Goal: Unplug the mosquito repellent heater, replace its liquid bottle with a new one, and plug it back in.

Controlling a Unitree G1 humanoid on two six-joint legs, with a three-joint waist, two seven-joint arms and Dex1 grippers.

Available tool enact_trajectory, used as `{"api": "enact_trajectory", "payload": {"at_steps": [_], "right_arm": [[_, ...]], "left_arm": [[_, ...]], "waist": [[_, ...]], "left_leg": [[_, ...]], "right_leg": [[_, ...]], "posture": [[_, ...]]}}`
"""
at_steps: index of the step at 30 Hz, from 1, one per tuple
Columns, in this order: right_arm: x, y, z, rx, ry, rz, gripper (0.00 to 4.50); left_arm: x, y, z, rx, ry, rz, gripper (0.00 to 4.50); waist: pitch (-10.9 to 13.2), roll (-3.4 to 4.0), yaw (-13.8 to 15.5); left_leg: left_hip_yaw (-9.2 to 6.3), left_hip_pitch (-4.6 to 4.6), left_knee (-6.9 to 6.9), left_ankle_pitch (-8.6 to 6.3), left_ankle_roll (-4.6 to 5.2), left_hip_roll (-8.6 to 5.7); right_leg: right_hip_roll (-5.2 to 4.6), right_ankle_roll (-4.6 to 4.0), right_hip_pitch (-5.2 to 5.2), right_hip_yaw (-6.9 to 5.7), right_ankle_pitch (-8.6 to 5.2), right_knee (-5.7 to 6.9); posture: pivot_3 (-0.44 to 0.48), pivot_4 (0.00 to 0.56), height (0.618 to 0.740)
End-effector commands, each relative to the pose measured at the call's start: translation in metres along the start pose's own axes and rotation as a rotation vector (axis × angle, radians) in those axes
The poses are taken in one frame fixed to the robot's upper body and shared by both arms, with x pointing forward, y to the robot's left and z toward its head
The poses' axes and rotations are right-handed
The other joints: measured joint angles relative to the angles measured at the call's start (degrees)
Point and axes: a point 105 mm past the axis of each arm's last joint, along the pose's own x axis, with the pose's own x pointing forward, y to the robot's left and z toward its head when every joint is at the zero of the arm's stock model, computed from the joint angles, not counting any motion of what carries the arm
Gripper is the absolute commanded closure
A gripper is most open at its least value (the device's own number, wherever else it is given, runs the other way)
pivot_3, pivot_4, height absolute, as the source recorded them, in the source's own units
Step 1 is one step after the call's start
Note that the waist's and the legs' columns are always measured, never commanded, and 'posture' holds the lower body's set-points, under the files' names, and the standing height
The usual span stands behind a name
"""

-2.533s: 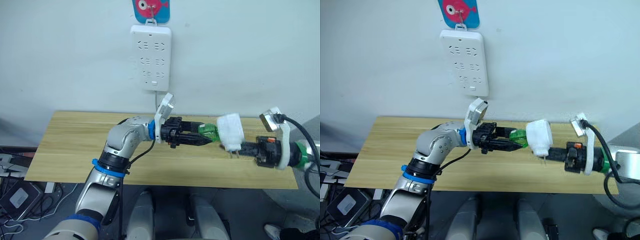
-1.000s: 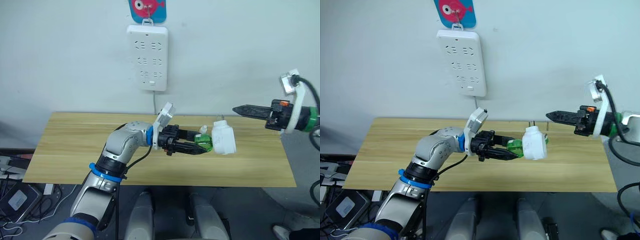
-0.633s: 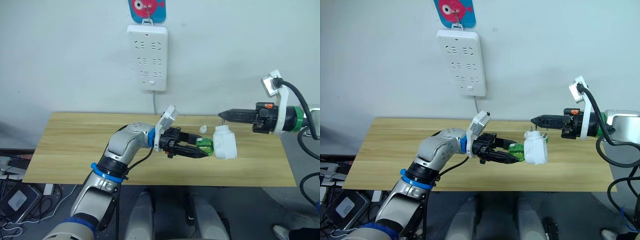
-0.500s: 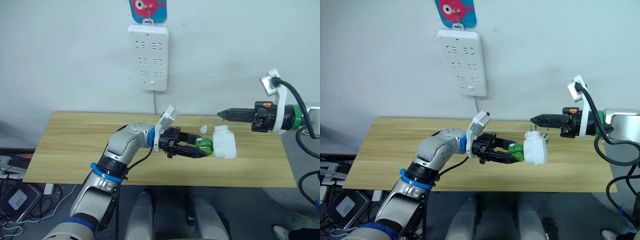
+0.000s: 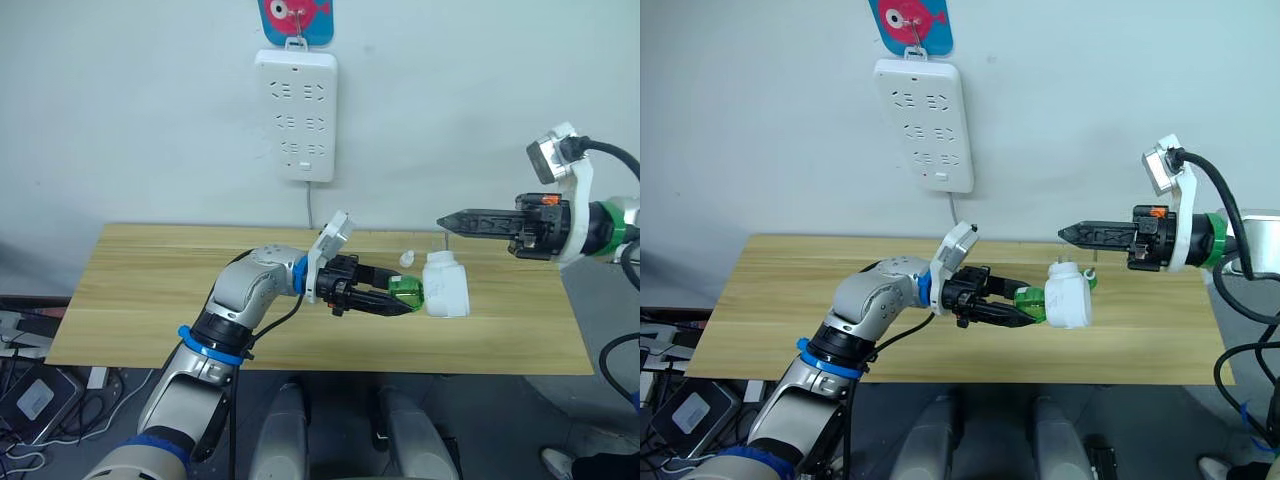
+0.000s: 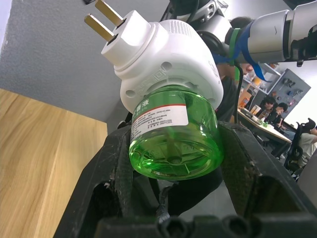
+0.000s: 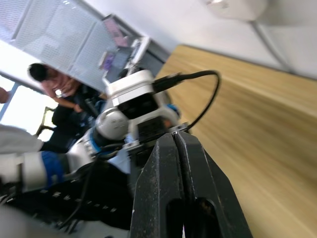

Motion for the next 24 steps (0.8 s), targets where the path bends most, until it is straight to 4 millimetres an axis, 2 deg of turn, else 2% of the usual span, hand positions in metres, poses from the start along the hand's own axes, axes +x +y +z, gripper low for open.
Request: {"api": "enact_trajectory", "payload": {"at_steps": [1, 7, 17, 20, 24], "right_arm": [[0.008, -0.003, -0.012, -0.063, 0.055, -0.064, 4.44], [0.014, -0.033, -0.021, -0.083, 0.056, -0.208, 4.44], [0.009, -0.035, -0.042, -0.055, 0.129, -0.197, 4.44], [0.01, -0.029, -0.035, -0.056, 0.094, -0.159, 4.44], [0.006, -0.012, -0.006, -0.059, -0.029, -0.067, 4.44]], "left_arm": [[0.006, -0.006, 0.009, 0.05, -0.01, -0.04, 2.25], [0.01, -0.009, 0.011, 0.058, -0.017, -0.058, 2.25], [0.008, -0.013, 0.014, 0.058, -0.039, -0.071, 2.25], [0.008, -0.013, 0.013, 0.059, -0.037, -0.067, 2.25], [0.006, -0.009, 0.01, 0.071, -0.031, -0.037, 2.25]], "waist": [[0.0, 0.0, 0.0], [0.0, 0.0, 0.0], [0.0, 0.0, 0.0], [0.0, 0.0, 0.0], [0.0, 0.0, 0.0]], "left_leg": [[0.0, 0.0, 0.0, 0.0, 0.0, 0.0], [0.01, 0.01, 0.03, 0.0, 0.0, 0.0], [-0.02, 0.0, 0.01, 0.0, 0.0, 0.0], [-0.01, 0.01, 0.02, 0.0, 0.0, 0.0], [-0.01, 0.01, 0.02, 0.0, 0.0, 0.0]], "right_leg": [[0.0, 0.01, 0.0, 0.0, -0.01, 0.0], [0.0, 0.14, 0.0, 0.01, -0.08, 0.02], [0.0, 0.13, 0.0, -0.02, -0.08, 0.01], [0.0, 0.13, 0.0, -0.01, -0.08, 0.02], [0.0, 0.13, 0.0, 0.0, -0.07, 0.02]], "posture": [[0.082, 0.285, 0.74], [0.09, 0.285, 0.74], [0.097, 0.284, 0.74], [0.1, 0.282, 0.74], [0.101, 0.28, 0.74]]}}
